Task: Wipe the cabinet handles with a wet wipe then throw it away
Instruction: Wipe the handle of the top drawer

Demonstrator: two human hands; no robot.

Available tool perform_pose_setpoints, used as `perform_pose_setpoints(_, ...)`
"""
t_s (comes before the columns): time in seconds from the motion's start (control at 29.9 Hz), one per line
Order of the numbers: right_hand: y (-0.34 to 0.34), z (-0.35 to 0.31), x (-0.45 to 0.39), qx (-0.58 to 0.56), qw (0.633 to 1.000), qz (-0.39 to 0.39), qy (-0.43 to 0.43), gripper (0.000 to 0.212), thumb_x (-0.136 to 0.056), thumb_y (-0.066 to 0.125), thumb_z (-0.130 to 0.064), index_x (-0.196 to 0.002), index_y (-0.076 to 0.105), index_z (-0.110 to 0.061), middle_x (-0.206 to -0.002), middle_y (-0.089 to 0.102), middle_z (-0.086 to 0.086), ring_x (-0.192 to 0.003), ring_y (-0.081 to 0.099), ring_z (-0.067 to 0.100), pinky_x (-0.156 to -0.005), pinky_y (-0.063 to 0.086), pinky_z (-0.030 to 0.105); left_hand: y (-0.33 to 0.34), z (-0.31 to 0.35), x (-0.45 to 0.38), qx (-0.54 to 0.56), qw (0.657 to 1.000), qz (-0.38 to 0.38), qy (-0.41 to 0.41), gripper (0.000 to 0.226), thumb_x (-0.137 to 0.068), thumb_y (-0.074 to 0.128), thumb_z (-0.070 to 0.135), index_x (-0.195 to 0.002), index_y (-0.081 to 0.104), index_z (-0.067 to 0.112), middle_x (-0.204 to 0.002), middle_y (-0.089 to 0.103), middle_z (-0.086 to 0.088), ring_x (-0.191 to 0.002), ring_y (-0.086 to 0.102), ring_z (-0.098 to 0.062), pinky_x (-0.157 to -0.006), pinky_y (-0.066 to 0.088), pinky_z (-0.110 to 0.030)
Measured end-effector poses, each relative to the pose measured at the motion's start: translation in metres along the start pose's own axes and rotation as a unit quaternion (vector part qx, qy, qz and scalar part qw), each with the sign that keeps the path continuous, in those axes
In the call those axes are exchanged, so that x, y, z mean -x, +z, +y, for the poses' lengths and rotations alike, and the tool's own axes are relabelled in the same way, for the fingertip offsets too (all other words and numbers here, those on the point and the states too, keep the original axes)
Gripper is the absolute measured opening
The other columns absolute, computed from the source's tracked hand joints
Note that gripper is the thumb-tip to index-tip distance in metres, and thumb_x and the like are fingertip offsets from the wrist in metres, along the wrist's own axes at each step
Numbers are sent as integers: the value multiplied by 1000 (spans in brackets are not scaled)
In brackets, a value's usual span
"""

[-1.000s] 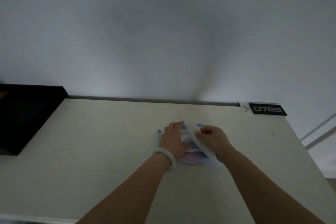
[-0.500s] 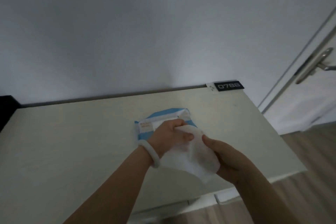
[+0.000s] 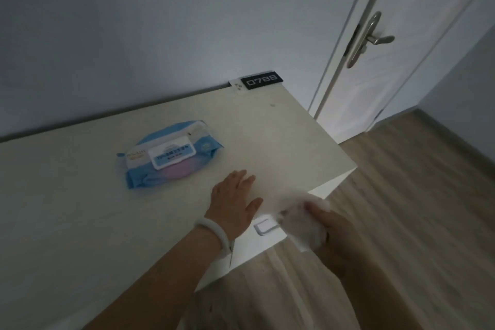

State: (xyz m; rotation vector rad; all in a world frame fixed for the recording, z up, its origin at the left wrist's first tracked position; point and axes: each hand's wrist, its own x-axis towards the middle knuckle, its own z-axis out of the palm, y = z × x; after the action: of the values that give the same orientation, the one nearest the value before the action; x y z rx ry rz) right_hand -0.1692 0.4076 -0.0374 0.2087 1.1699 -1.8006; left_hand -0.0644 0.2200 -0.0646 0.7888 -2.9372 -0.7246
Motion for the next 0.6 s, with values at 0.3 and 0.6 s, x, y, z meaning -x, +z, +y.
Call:
perform_pose_setpoints(0.3, -97, -5, -6, 69, 948, 212, -227, 22, -98, 51, -14, -117, 61, -12, -105, 66, 1, -99, 63, 19, -81, 50, 30, 43, 21, -1, -196, 980, -22, -11, 80, -86, -16, 61, -150, 18, 30, -159, 16, -4, -147, 17, -28, -116, 15, -52)
perform_pose_setpoints(0.6, -46, 64, -44, 457, 867, 2, -199, 50, -99, 46, -32, -142, 35, -10, -137, 45, 0, -126, 45, 14, -107, 38, 29, 29, -12, 10, -214, 977, 22, 0, 67, -92, -6, 55, -151, 12, 30, -160, 8, 5, -148, 9, -16, -120, 8, -42)
